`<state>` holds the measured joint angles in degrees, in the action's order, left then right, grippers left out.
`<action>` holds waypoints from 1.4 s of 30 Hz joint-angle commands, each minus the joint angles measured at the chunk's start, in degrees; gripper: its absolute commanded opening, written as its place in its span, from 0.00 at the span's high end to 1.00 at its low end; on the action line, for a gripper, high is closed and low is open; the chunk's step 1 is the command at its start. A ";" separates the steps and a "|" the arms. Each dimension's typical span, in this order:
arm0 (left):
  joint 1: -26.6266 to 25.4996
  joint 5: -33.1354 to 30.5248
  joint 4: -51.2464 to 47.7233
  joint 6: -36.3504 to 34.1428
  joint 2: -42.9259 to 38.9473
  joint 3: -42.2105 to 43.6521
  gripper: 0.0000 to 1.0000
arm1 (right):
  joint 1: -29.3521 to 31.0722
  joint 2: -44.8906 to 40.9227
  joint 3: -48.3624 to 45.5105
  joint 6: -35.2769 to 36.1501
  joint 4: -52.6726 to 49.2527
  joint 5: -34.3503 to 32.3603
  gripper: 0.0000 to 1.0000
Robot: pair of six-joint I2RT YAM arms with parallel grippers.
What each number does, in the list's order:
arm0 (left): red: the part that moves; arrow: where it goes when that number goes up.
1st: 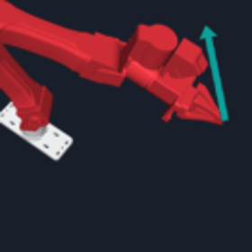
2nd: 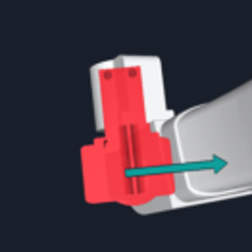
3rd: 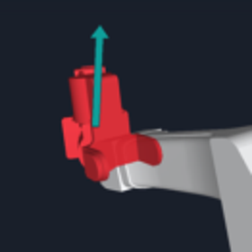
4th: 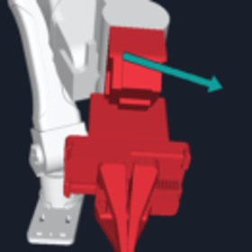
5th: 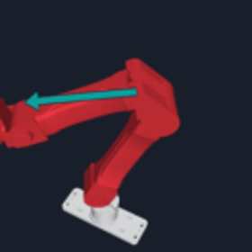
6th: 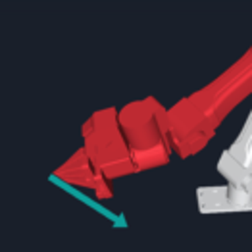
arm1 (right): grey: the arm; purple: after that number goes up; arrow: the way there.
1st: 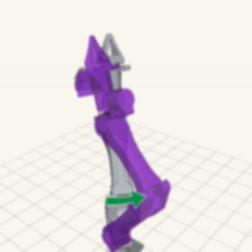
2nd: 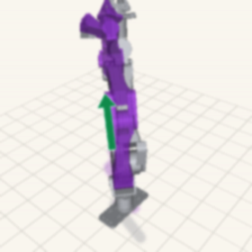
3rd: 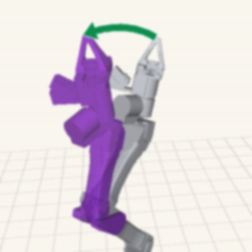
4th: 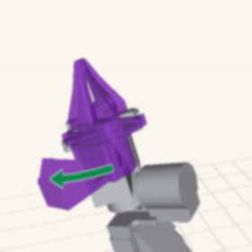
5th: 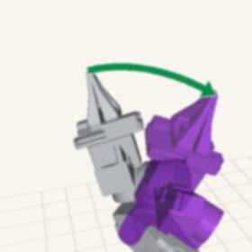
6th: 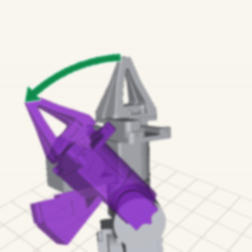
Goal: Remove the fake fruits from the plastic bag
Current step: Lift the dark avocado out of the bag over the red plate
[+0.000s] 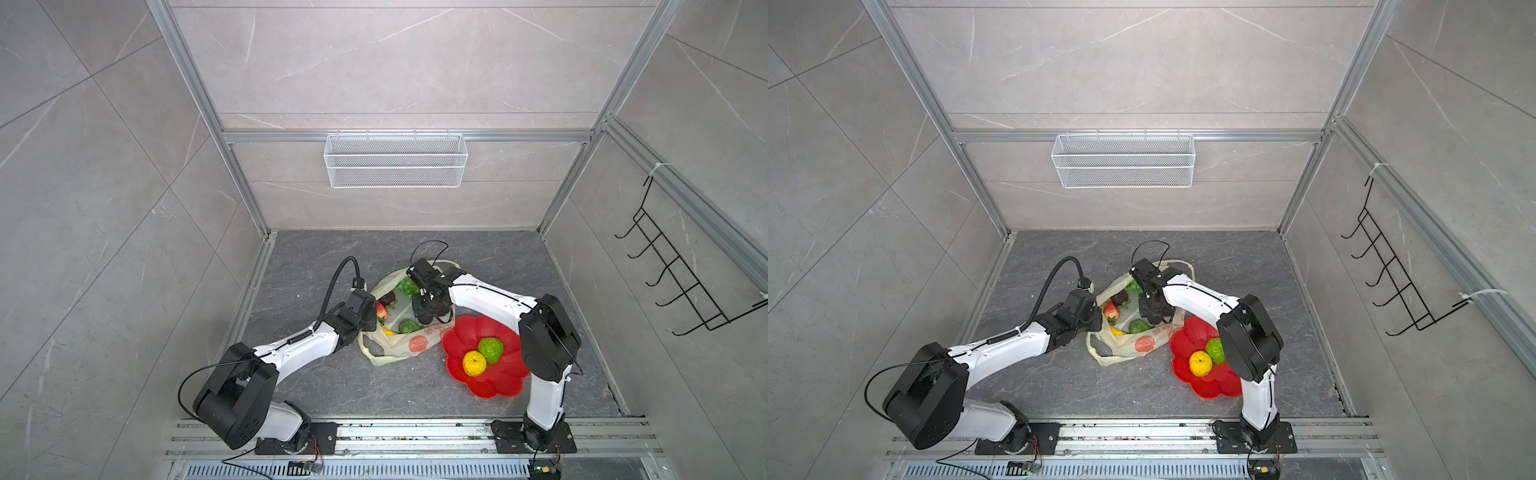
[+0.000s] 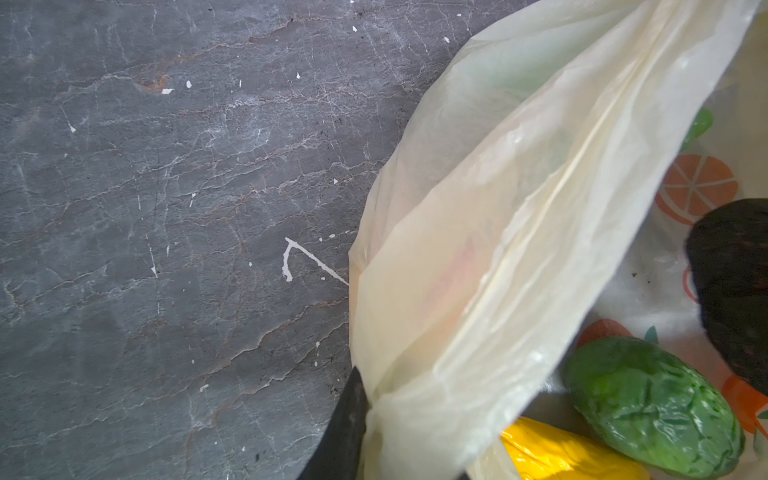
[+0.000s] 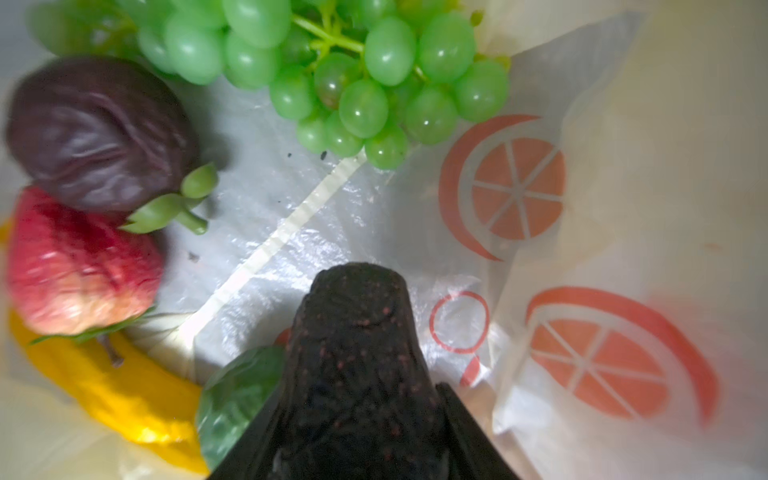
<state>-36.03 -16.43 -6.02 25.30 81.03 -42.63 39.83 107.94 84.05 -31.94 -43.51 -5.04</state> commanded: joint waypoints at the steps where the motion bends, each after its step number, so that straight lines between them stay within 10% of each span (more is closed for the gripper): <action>1: -0.02 -0.89 -0.24 -0.97 0.20 -2.10 0.83 | 0.42 -7.14 -2.03 -1.19 -1.18 -0.15 0.51; 42: -0.07 -0.81 -0.04 -1.05 1.84 -2.51 0.83 | -0.97 -53.77 -41.24 -31.02 -18.74 -7.93 0.49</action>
<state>-36.03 -16.45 -6.02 25.30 82.85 -43.18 40.23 54.89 44.66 -60.07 -62.94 -12.23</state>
